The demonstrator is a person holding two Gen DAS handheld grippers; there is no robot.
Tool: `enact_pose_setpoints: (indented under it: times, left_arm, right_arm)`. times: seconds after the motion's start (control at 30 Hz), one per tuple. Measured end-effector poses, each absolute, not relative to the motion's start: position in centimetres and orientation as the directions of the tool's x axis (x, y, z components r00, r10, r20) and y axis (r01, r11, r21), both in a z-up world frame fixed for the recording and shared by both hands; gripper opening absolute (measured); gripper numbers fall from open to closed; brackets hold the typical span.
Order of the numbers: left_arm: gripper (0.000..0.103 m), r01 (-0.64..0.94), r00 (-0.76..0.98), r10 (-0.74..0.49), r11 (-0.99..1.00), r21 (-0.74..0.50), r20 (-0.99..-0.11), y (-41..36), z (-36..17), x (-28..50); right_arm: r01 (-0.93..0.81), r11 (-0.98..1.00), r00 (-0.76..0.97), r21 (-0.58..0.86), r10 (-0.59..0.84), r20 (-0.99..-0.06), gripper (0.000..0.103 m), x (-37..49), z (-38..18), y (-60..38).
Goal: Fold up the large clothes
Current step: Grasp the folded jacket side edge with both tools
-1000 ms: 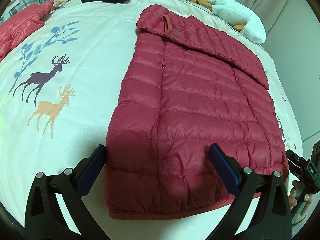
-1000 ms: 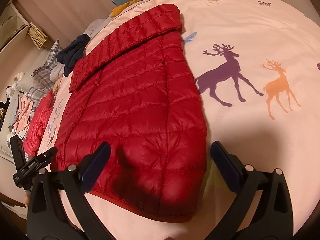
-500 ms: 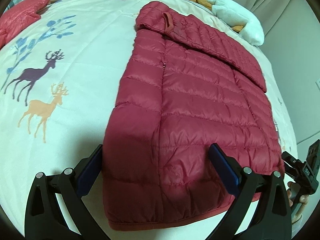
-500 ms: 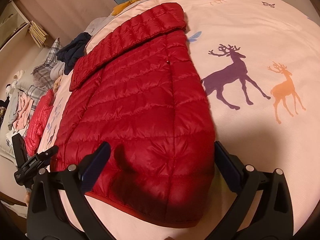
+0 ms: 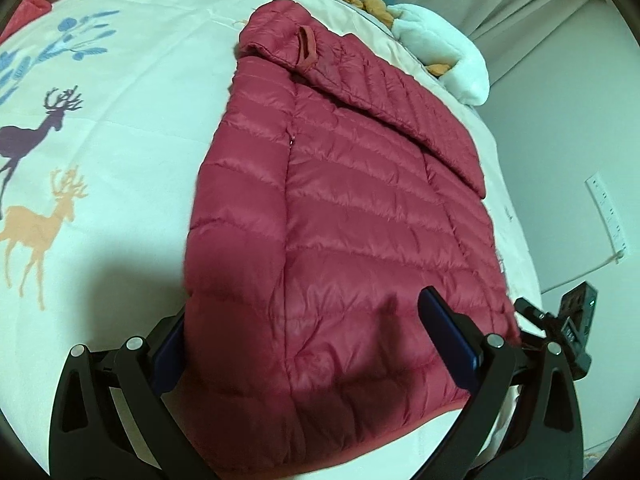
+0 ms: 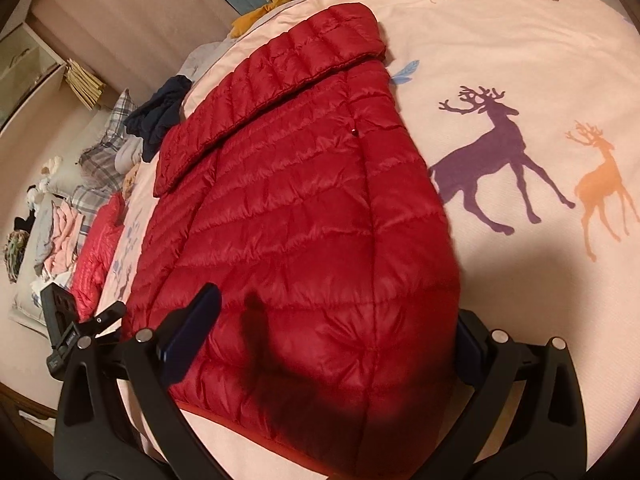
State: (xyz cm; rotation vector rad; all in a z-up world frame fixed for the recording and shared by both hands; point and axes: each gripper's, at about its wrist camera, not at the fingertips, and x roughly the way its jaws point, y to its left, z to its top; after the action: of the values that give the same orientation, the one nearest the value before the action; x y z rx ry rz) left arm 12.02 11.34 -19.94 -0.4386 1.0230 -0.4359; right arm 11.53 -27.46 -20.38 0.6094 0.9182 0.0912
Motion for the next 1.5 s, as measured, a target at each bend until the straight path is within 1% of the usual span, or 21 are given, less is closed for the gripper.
enact_pose_setpoints:
  times: [0.17,0.27,0.7,0.9,1.13,1.2,1.23,1.27,1.3,1.33,1.37,1.4,1.47,1.5]
  left_arm:
    - [0.102,0.12,0.457,-0.574,0.797,-0.592,-0.679,11.7,-20.0,12.7]
    - [0.102,0.131,0.457,-0.582,0.792,-0.597,-0.672,11.7,-20.1,12.3]
    - [0.102,0.179,0.414,-0.644,0.75,-0.637,-0.643,11.2,-20.1,10.3]
    - [0.102,0.17,0.407,-0.673,0.721,-0.672,-0.618,10.6,-20.4,11.7]
    - [0.102,0.157,0.425,-0.664,0.723,-0.673,-0.615,10.1,-20.5,11.9]
    - [0.101,0.151,0.433,-0.659,0.725,-0.671,-0.615,10.1,-20.5,11.8]
    - [0.101,0.148,0.438,-0.656,0.727,-0.67,-0.615,10.2,-20.5,11.8]
    - [0.098,0.144,0.442,-0.65,0.732,-0.666,-0.618,10.2,-20.5,11.7]
    - [0.095,0.142,0.447,-0.642,0.739,-0.659,-0.623,10.2,-20.4,11.7]
    - [0.092,0.139,0.451,-0.634,0.745,-0.652,-0.628,10.2,-20.4,11.6]
    - [0.087,0.136,0.455,-0.627,0.75,-0.647,-0.632,10.3,-20.4,11.6]
    - [0.085,0.132,0.46,-0.618,0.758,-0.639,-0.638,10.3,-20.3,11.6]
    - [0.074,0.122,0.465,-0.597,0.774,-0.621,-0.654,10.5,-20.2,11.5]
    - [0.068,0.12,0.468,-0.588,0.782,-0.611,-0.66,10.5,-20.1,11.5]
  right_arm:
    - [0.187,0.806,0.623,0.562,0.345,-0.702,0.101,11.9,-20.4,-27.8]
    - [0.179,0.803,0.626,0.568,0.353,-0.696,0.101,11.8,-20.4,-27.7]
    - [0.1,0.747,0.601,0.657,0.481,-0.638,0.101,9.9,-20.4,-27.6]
    - [0.096,0.742,0.608,0.663,0.484,-0.63,0.101,11.2,-20.6,-27.0]
    - [0.094,0.743,0.632,0.663,0.47,-0.616,0.1,12.0,-20.7,-26.7]
    - [0.101,0.741,0.643,0.664,0.46,-0.612,0.095,11.8,-20.8,-26.9]
    - [0.108,0.74,0.648,0.663,0.453,-0.612,0.089,11.7,-20.9,-27.1]
    - [0.115,0.739,0.652,0.664,0.449,-0.612,0.083,11.6,-21.0,-27.3]
    - [0.124,0.736,0.656,0.666,0.443,-0.611,0.08,11.5,-21.1,-27.6]
    - [0.131,0.733,0.658,0.668,0.44,-0.611,0.073,11.5,-21.2,-27.8]
    - [0.138,0.728,0.66,0.671,0.438,-0.61,0.067,11.4,-21.3,-28.0]
    - [0.145,0.724,0.662,0.675,0.436,-0.61,0.064,11.4,-21.4,-28.2]
    - [0.157,0.718,0.667,0.678,0.429,-0.609,0.056,11.2,-21.5,-28.5]
    - [0.166,0.717,0.669,0.677,0.422,-0.611,0.054,11.2,-21.6,-28.6]
